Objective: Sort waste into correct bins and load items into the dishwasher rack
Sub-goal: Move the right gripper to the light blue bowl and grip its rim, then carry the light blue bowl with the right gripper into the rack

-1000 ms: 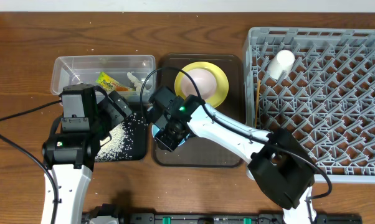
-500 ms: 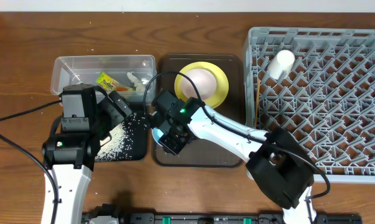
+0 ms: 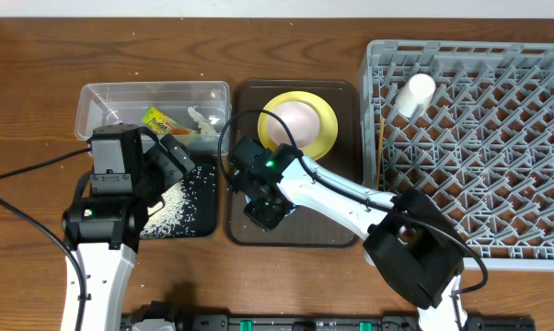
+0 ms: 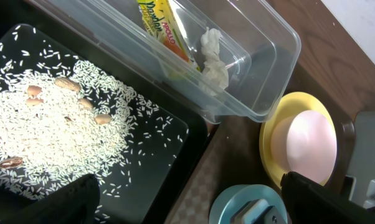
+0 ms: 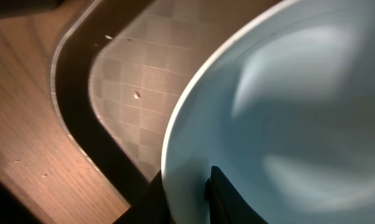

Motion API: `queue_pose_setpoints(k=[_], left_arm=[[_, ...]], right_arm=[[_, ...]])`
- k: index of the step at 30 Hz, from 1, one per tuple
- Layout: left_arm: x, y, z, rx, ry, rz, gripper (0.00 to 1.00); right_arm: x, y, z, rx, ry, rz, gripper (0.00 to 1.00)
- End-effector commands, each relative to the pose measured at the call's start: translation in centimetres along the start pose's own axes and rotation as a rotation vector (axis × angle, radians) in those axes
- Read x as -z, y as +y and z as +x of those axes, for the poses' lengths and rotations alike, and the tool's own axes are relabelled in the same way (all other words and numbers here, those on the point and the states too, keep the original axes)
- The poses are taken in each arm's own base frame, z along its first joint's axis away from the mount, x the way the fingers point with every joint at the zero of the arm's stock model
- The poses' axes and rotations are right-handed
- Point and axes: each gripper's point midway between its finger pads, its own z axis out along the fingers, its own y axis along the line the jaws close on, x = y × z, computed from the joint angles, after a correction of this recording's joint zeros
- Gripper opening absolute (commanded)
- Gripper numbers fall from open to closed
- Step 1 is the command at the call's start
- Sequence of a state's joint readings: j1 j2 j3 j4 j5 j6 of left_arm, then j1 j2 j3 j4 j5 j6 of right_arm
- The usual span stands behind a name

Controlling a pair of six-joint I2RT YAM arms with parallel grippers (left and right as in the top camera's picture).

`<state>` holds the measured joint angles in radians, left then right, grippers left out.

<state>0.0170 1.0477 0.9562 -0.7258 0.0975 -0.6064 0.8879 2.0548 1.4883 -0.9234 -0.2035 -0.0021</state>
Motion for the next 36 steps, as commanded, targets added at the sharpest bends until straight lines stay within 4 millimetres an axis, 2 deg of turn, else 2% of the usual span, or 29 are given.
queue_pose_setpoints(k=[1,5,11,13,17,20,22,26,31,33,36], left_arm=[[0.2,-0.1,-0.5,0.004,-0.016,-0.002,0.95],[0.2,-0.1,-0.5,0.004,-0.015,-0.002,0.95],[0.2,-0.1,-0.5,0.004,-0.015,-0.002,0.95],[0.2,-0.1,-0.5,0.004,-0.015,-0.002,0.95],[0.2,-0.1,-0.5,0.004,-0.016,-0.002,0.95],[0.2,-0.1,-0.5,0.004,-0.015,-0.002,0.95],[0.2,-0.1,-0.5,0.004,-0.015,-0.002,0.95],[0.2,-0.1,-0.5,0.004,-0.016,-0.002,0.95],[0.2,-0.1,-0.5,0.004,-0.016,-0.002,0.95],[0.2,-0.1,-0.5,0.004,-0.016,-0.002,0.95],[0.2,-0.1,-0.5,0.004,-0.015,-0.002,0.95]], right_arm=[[-0.3,-0.9,0.3,-0.027,0.012,0.05,0.19],[-0.3,-0.9,0.2,-0.026,0.008,0.05,0.18],[-0.1,-0.6,-0.7,-0.066,-0.028,0.037,0.01],[0.2,-0.5,-0.9,-0.084,-0.037,0.032,0.01],[2.4,0.3,-1.5,-0.079,-0.09,0.0,0.01],[5.6,0.6,-2.0,-0.092,-0.162,-0.003,0.01],[8.5,0.6,-2.3,-0.101,-0.23,-0.005,0.01],[14.9,-1.1,-1.8,-0.143,-0.371,0.008,0.01],[21.7,-5.9,1.0,-0.278,-0.509,0.047,0.01],[23.8,-8.1,2.6,-0.351,-0.546,0.049,0.01],[25.6,-11.2,5.1,-0.443,-0.573,0.052,0.01]])
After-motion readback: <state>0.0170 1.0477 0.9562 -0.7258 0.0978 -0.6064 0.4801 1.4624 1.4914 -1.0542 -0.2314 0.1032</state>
